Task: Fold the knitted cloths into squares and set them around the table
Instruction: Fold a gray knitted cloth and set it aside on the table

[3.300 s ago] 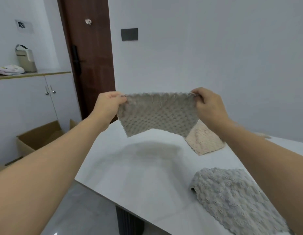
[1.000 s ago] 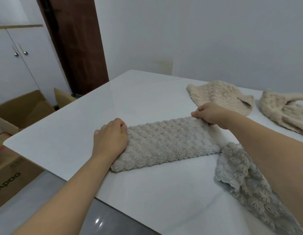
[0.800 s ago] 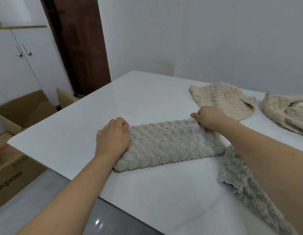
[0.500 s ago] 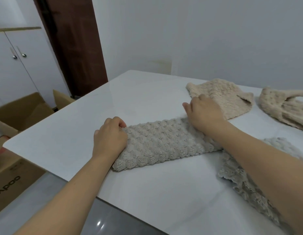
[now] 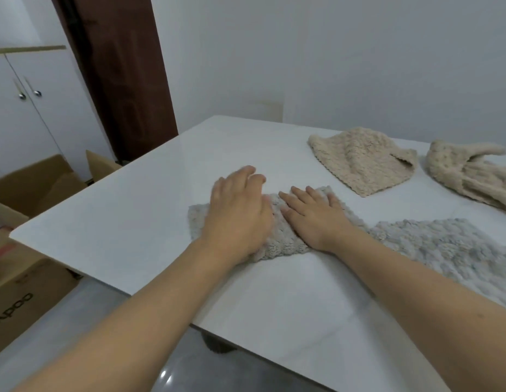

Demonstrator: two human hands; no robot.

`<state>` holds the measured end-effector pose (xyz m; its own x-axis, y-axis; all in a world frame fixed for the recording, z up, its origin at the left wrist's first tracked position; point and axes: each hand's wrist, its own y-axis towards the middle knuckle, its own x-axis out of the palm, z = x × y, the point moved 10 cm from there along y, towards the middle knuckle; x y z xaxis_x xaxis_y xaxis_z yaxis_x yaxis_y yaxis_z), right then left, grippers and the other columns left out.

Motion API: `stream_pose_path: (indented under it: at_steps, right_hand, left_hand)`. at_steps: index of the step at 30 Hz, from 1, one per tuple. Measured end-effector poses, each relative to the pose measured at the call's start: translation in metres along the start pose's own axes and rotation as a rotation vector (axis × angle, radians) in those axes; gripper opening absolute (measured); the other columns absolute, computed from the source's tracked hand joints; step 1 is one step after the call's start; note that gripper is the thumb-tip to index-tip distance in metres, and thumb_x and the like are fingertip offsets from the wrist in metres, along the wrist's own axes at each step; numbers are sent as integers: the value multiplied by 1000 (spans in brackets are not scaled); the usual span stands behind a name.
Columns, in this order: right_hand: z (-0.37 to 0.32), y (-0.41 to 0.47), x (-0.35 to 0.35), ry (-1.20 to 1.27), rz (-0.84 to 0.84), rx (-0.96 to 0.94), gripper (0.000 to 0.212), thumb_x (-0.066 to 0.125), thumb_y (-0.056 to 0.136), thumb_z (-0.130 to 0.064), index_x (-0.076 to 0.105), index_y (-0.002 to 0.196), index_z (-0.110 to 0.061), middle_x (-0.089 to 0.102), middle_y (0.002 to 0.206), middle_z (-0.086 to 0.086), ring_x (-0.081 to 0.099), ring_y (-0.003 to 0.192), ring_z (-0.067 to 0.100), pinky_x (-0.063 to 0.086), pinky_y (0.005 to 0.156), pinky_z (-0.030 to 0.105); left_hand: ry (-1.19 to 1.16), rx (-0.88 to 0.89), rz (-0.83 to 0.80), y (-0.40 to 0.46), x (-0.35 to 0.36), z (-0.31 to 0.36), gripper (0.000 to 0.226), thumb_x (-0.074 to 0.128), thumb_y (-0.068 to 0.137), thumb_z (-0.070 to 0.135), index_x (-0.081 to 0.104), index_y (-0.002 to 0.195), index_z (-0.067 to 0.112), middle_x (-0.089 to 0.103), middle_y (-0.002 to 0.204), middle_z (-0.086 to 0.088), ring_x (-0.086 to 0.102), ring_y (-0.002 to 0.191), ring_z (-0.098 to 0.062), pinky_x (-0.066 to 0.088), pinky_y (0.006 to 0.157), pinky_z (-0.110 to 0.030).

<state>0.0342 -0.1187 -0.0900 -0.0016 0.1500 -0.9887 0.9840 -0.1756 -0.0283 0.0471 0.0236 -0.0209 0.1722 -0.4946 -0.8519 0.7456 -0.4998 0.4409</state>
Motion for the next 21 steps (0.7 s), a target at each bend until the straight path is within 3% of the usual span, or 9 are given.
stream_pose_path:
  at_steps: [3, 5, 12, 21]
  right_hand:
    - [1, 2, -1, -34, -22, -18, 52, 12, 103, -44, 5, 153, -36, 1, 162, -7, -4, 149, 18, -3, 118, 53]
    - [3, 4, -1, -28, -34, -23, 52, 11, 103, -43, 3, 154, -35, 0, 162, -8, -4, 149, 17, -3, 118, 51]
    - [10, 10, -1, -56, -39, -34, 53, 8, 102, -46, 0, 154, -35, -2, 162, -10, -4, 149, 13, -4, 120, 45]
    - [8, 18, -1, -91, -55, -77, 54, 8, 101, -49, -2, 153, -37, -4, 162, -12, -5, 149, 11, -3, 120, 43]
  left_hand:
    - [60, 24, -309, -14, 53, 16, 57, 21, 104, 42, 23, 156, 19, 18, 165, 0, 13, 151, -18, 5, 123, -44]
    - [103, -18, -384, -20, 66, 5, 61, 18, 103, 47, 13, 158, 21, 10, 167, 3, 5, 153, -16, 0, 123, -46]
    - [144, -85, -489, -35, 59, -26, 67, 10, 99, 60, -1, 158, 31, -7, 167, 5, -10, 153, -17, -8, 121, -50]
    - [107, -141, -446, -47, 41, -70, 69, 13, 96, 65, 0, 157, 35, -4, 167, 6, -9, 153, -16, -6, 123, -45]
